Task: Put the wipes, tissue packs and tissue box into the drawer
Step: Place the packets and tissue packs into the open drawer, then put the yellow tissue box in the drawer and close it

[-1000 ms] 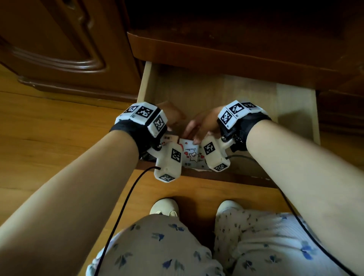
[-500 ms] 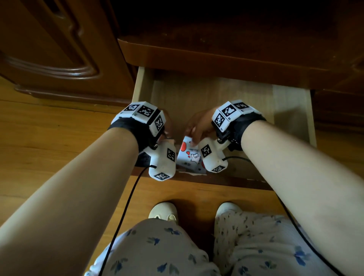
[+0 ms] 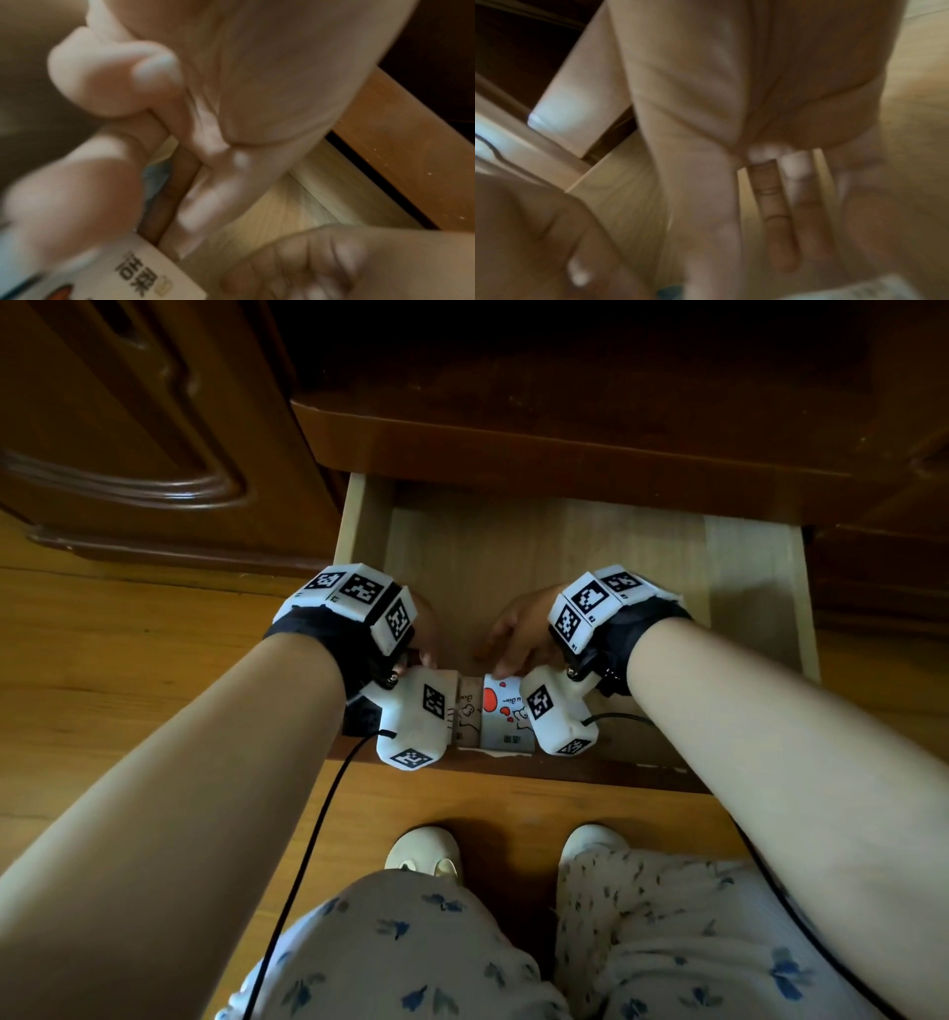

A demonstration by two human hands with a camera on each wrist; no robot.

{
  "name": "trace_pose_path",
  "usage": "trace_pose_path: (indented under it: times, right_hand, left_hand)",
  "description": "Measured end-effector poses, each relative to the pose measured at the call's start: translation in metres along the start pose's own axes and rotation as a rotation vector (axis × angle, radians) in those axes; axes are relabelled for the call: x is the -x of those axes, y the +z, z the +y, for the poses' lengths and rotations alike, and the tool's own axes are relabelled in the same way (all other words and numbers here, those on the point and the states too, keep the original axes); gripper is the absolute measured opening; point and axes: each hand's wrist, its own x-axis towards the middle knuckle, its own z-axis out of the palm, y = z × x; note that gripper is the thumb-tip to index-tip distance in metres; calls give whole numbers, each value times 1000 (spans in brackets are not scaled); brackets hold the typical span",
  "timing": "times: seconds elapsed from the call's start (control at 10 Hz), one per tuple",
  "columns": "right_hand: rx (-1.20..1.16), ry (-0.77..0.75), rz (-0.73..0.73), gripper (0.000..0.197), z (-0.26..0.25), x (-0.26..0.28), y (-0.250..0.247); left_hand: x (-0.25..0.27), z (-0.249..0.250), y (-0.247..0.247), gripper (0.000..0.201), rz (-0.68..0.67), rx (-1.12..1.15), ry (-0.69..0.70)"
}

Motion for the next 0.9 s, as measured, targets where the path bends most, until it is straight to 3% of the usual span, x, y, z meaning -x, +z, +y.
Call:
trace_pose_path:
  times: [0.1, 0.2, 0.3, 0.4, 0.5, 0.6, 0.7, 0.8, 0.9]
  right_hand:
    - [-22, -42, 0, 55, -13, -2, 1]
    - [-16, -74, -61, 40, -23, -4, 4]
    - [129, -113, 1, 46, -31, -1, 9]
    - [85, -94, -30, 47, -30, -8, 6]
    - [78, -72, 28, 50, -24, -12, 2]
    - [-91, 8, 138, 21, -10, -13, -3]
    - [-152, 119, 157, 20, 7, -11, -7]
    - [-91, 226, 44, 60, 19, -10, -5]
    - [-138, 224, -10, 44, 17, -5, 2]
  left_hand:
    - [1, -3, 2, 25, 61, -45, 62]
    - [0, -3, 4, 22, 62, -13, 79]
    - [1, -3, 6, 23, 61, 21, 95]
    - [4, -4, 3, 22, 49, 76, 95]
    - [5, -5, 1, 10, -13, 149, 55]
    - [3, -6, 3, 15, -41, 222, 19]
    - [2, -6, 5, 22, -55, 286, -49]
    - [0, -7, 6, 18, -78, 322, -94]
    - [1, -6, 9, 17, -80, 365, -110]
